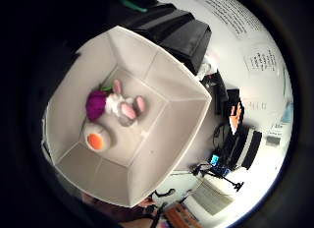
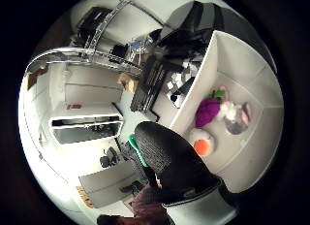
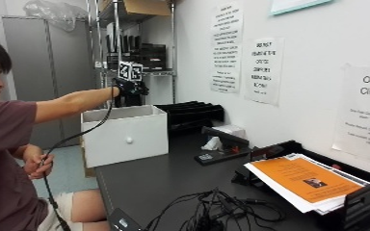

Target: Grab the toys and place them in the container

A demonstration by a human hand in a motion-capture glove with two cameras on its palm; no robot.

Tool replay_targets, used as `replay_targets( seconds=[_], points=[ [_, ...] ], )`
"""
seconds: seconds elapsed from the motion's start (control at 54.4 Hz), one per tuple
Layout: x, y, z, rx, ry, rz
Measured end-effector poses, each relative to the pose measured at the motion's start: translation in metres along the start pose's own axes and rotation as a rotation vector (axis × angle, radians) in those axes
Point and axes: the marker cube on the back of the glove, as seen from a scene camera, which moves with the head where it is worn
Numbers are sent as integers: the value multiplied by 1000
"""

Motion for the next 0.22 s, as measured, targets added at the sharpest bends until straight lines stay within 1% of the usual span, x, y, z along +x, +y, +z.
replay_targets(
  seconds=[0.092,0.221],
  points=[
    [1,4,-8,19,-11,5],
    [2,11,-16,66,-21,-52]
  ],
)
